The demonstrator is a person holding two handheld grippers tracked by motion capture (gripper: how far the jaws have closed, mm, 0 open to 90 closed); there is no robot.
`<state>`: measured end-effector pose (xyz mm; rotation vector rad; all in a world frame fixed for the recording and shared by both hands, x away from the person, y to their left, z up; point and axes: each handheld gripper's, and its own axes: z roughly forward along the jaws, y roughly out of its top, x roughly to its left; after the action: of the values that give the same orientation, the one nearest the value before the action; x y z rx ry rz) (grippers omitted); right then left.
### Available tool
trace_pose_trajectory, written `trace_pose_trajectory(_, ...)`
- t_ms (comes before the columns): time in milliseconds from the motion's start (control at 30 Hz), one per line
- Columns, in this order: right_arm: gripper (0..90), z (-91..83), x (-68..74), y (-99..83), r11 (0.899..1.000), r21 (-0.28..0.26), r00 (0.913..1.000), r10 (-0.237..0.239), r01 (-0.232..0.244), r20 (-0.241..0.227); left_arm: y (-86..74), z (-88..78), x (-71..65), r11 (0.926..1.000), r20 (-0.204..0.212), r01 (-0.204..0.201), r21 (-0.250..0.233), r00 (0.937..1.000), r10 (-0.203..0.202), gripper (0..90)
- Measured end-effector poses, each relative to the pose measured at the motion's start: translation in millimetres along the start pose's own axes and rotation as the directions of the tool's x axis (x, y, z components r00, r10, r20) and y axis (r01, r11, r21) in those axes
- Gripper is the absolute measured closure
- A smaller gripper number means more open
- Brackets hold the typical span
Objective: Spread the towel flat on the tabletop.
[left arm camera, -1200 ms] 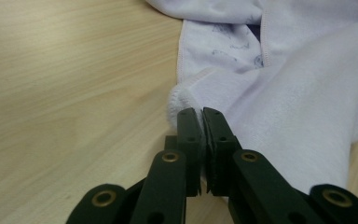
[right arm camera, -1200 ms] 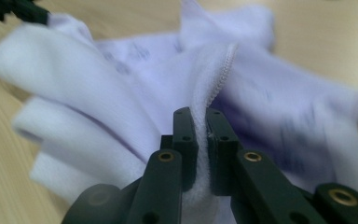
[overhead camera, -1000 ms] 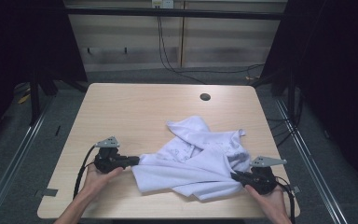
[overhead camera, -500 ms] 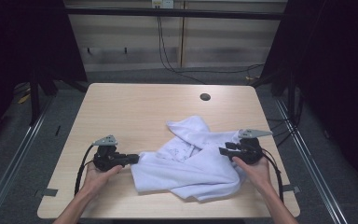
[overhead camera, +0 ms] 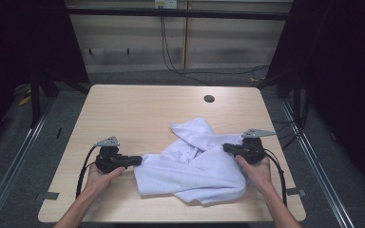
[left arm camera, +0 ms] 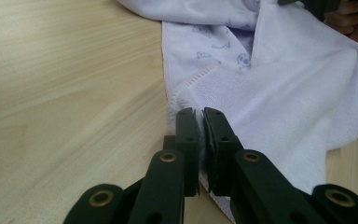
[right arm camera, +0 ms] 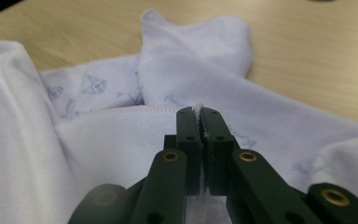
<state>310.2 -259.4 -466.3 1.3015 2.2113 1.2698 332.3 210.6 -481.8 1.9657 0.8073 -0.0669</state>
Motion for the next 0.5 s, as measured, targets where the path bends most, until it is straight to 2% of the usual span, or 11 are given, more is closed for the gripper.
trace_pose_trajectory(67, 87.7, -16.0, -3.6, 2.7, 0.999, -0.051, 0.9998, 0.013, -0.012, 0.012, 1.4, -2.4, 0.9, 0.9998, -0.011, 0.001, -0.018, 0.9999, -0.001, 86.1)
trace_pose_trajectory(167, 88.2, -41.8, -13.7, -0.3, 0.996, -0.082, 0.9989, 0.043, -0.041, 0.021, 5.0, -4.8, 4.1, 0.9992, -0.032, 0.011, -0.038, 0.9994, -0.013, 86.4)
trace_pose_trajectory(200, 88.2, -45.5, -15.1, -3.0, 0.996, -0.076, 0.9989, 0.044, -0.043, 0.015, 9.8, -4.8, 1.9, 0.9987, -0.007, 0.001, -0.050, 1.0000, -0.001, 86.4)
trace_pose_trajectory(233, 88.2, -49.6, -14.9, -8.0, 0.997, -0.065, 0.9988, 0.047, -0.046, 0.012, 9.8, -4.8, 1.9, 0.9987, -0.007, 0.001, -0.050, 1.0000, -0.001, 86.4)
trace_pose_trajectory(267, 88.2, -49.6, -14.9, -8.0, 0.997, -0.065, 0.9988, 0.047, -0.046, 0.012, 13.0, -1.7, -1.9, 0.9985, 0.025, -0.013, -0.052, 0.9996, 0.014, 86.4)
trace_pose_trajectory(300, 88.2, -53.4, -12.1, -23.2, 0.998, -0.015, 0.9980, 0.062, -0.062, 0.007, 14.9, 8.8, -8.8, 0.9991, 0.059, -0.041, -0.006, 0.9974, 0.041, 86.3)
trace_pose_trajectory(333, 88.2, -53.4, -12.1, -23.2, 0.998, -0.015, 0.9980, 0.062, -0.062, 0.007, 14.9, 8.8, -8.8, 0.9991, 0.059, -0.041, -0.006, 0.9974, 0.041, 86.3)
trace_pose_trajectory(400, 88.2, -52.1, -5.8, -44.3, 0.996, 0.060, 0.9975, 0.070, -0.070, 0.001, 12.9, 29.0, -17.3, 0.9958, 0.080, -0.066, 0.063, 0.9949, 0.061, 86.3)
trace_pose_trajectory(433, 88.1, -50.7, -2.8, -52.6, 0.994, 0.087, 0.9978, 0.066, -0.066, 0.004, 11.2, 37.8, -21.3, 0.9917, 0.085, -0.085, 0.096, 0.9934, 0.077, 86.2)
trace_pose_trajectory(467, 88.1, -47.9, 0.6, -64.0, 0.990, 0.129, 0.9985, 0.054, -0.055, 0.009, 7.9, 50.2, -26.5, 0.9845, 0.105, -0.103, 0.142, 0.9905, 0.089, 86.1)
trace_pose_trajectory(500, 88.2, -46.1, -0.2, -66.9, 0.989, 0.138, 0.9981, 0.060, -0.061, 0.013, 6.2, 55.9, -29.2, 0.9793, 0.094, -0.119, 0.164, 0.9901, 0.104, 86.2)
